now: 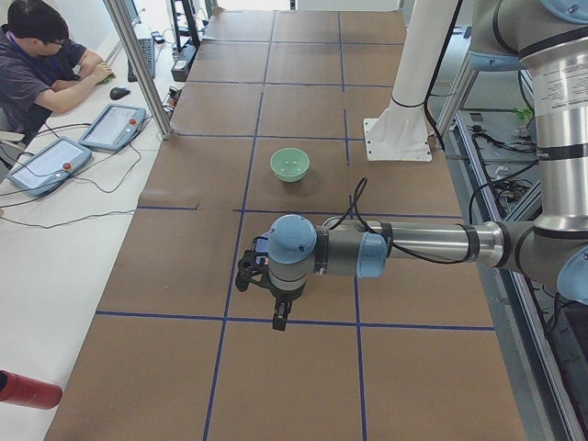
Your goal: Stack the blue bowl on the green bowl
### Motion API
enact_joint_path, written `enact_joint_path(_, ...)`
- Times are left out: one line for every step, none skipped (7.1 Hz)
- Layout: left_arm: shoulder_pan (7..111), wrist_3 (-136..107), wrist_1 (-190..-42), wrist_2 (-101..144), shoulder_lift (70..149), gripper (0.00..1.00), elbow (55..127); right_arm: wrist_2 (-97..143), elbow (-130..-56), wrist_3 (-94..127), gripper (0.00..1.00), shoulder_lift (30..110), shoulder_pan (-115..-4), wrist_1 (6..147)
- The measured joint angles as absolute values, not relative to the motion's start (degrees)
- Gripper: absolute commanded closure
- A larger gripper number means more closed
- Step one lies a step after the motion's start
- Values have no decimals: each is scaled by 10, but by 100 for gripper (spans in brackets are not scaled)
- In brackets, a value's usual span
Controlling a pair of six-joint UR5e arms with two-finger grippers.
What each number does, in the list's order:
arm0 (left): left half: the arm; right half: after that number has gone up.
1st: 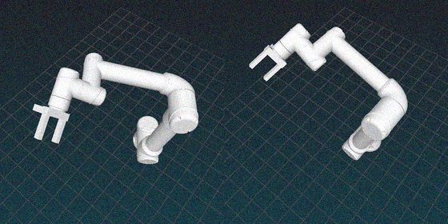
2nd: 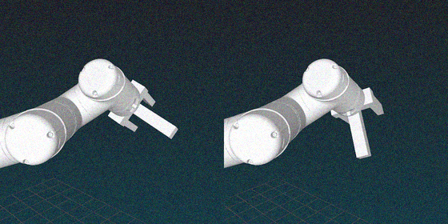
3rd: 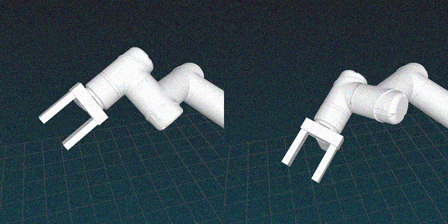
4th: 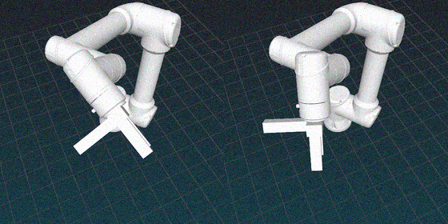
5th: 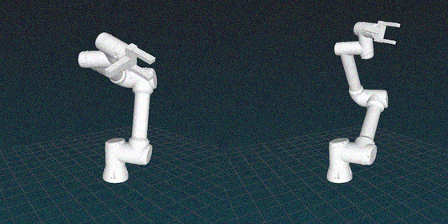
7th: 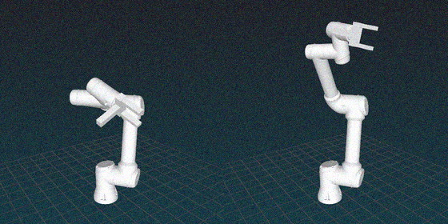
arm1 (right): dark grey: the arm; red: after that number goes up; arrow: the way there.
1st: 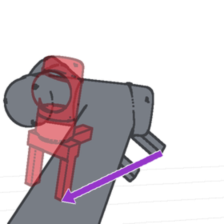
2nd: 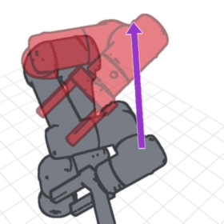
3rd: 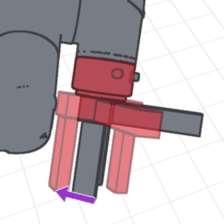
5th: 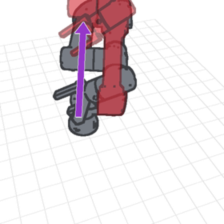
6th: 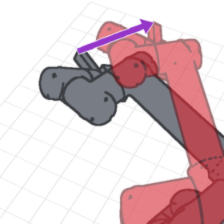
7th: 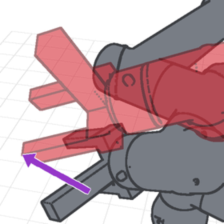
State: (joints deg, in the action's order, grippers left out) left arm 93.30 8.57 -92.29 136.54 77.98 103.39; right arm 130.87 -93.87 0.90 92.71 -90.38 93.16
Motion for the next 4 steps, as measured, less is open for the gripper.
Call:
enact_joint_path(933, 85, -923, 1365, 780, 0, 1034, 1309, -939, 9, 0, 927, -904, 932)
enact_joint_path(933, 84, -922, 1367, 780, 0, 1033, 1309, -939, 9, 0, 927, -904, 932)
enact_joint_path(933, 83, -921, 1369, 780, 0, 1028, 1309, -939, 9, 0, 927, -904, 932)
enact_joint_path(933, 82, -922, 1369, 781, 0, 1026, 1309, -939, 9, 0, 927, -904, 932)
